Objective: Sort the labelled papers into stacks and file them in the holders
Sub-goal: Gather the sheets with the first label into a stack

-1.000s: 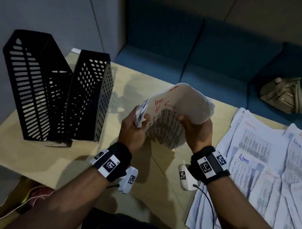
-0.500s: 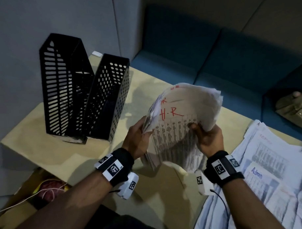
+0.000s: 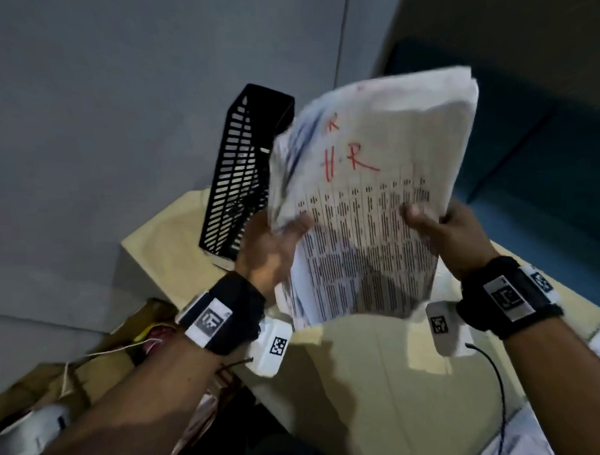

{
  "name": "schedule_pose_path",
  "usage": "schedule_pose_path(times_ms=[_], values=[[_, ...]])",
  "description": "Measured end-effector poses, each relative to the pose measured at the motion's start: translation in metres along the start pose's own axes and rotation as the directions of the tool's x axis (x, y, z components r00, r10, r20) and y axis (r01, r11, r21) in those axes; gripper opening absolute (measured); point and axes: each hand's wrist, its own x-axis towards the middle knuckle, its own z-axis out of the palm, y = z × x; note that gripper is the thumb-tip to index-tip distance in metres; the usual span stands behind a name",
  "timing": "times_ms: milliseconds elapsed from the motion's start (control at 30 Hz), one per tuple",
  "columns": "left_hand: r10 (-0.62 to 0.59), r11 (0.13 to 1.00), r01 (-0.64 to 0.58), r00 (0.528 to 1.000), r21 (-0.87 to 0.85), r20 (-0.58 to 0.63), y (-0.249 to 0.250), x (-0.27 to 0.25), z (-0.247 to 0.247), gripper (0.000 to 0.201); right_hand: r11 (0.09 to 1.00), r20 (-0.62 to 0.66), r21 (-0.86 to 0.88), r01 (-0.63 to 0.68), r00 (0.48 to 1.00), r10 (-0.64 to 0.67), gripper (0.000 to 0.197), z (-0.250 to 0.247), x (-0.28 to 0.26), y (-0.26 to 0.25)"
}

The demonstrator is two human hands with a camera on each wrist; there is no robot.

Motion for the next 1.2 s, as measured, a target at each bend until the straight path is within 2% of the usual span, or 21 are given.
schedule_pose_path(times_ms=[67, 133, 267, 367, 433, 500, 600, 700, 767, 833, 867, 933, 1000, 1067, 1167, 1200], values=[[0.117, 0.993, -0.120, 0.990, -0.023, -0.084, 0.020, 0.009, -0.017, 0.022, 1.000, 0.070, -0.027, 0.005, 0.998, -0.003, 0.014, 0.016, 0.013, -0.006], [0.181, 0.983, -0.175, 0.970, 0.052, -0.163, 0.035, 0.019, -0.035, 0.024, 0.995, 0.096, -0.078, 0.061, 0.994, -0.053, 0.010, 0.034, 0.025, -0.017], [0.259, 0.964, -0.228, 0.922, 0.138, -0.286, 0.057, 0.038, -0.064, 0.015, 0.972, -0.014, -0.160, 0.172, 0.984, -0.176, 0.013, 0.068, 0.050, -0.046], [0.350, 0.932, -0.286, 0.872, 0.224, -0.343, 0.074, 0.049, -0.083, 0.018, 0.966, 0.007, -0.136, 0.222, 0.975, -0.223, 0.015, 0.085, 0.061, -0.060], [0.399, 0.909, -0.318, 0.848, 0.267, -0.347, 0.083, 0.049, -0.092, 0.024, 0.966, 0.065, -0.149, 0.211, 0.977, -0.203, 0.021, 0.091, 0.064, -0.059], [0.392, 0.908, -0.304, 0.859, 0.289, -0.329, 0.085, 0.047, -0.097, 0.025, 0.965, 0.075, -0.183, 0.186, 0.982, -0.175, 0.022, 0.098, 0.065, -0.051], [0.404, 0.885, -0.285, 0.864, 0.369, -0.301, 0.079, 0.045, -0.099, 0.009, 0.939, 0.030, -0.293, 0.178, 0.984, -0.177, 0.031, 0.108, 0.068, -0.043], [0.438, 0.870, -0.304, 0.838, 0.389, -0.324, 0.076, 0.041, -0.097, 0.017, 0.957, 0.007, -0.250, 0.146, 0.989, -0.149, 0.039, 0.114, 0.071, -0.039], [0.456, 0.861, -0.312, 0.824, 0.402, -0.336, 0.072, 0.040, -0.091, 0.009, 0.969, -0.043, -0.220, 0.114, 0.991, -0.126, 0.040, 0.114, 0.072, -0.033], [0.510, 0.820, -0.327, 0.792, 0.470, -0.337, 0.064, 0.037, -0.082, 0.011, 0.955, -0.087, -0.288, 0.071, 0.991, -0.099, 0.041, 0.114, 0.073, -0.022], [0.542, 0.792, -0.339, 0.772, 0.508, -0.331, 0.059, 0.034, -0.076, 0.016, 0.924, -0.074, -0.380, 0.049, 0.994, -0.083, 0.038, 0.114, 0.073, -0.014], [0.583, 0.755, -0.355, 0.749, 0.552, -0.314, 0.048, 0.029, -0.063, 0.028, 0.784, 0.051, -0.615, 0.079, 0.997, -0.060, 0.035, 0.115, 0.068, 0.005], [0.575, 0.761, -0.371, 0.765, 0.533, -0.289, 0.035, 0.027, -0.051, 0.039, 0.590, 0.224, -0.784, 0.193, 0.974, -0.020, 0.037, 0.118, 0.059, 0.023], [0.575, 0.771, -0.410, 0.777, 0.487, -0.255, 0.020, 0.027, -0.039, 0.042, 0.439, 0.331, -0.852, 0.285, 0.943, 0.030, 0.044, 0.120, 0.049, 0.037], [0.562, 0.754, -0.403, 0.804, 0.518, -0.193, -0.002, 0.032, -0.024, 0.033, 0.358, 0.382, -0.870, 0.339, 0.922, 0.055, 0.054, 0.122, 0.041, 0.046], [0.578, 0.721, -0.405, 0.800, 0.563, -0.165, -0.012, 0.036, -0.021, 0.032, 0.348, 0.392, -0.868, 0.354, 0.919, 0.042, 0.055, 0.122, 0.039, 0.047]])
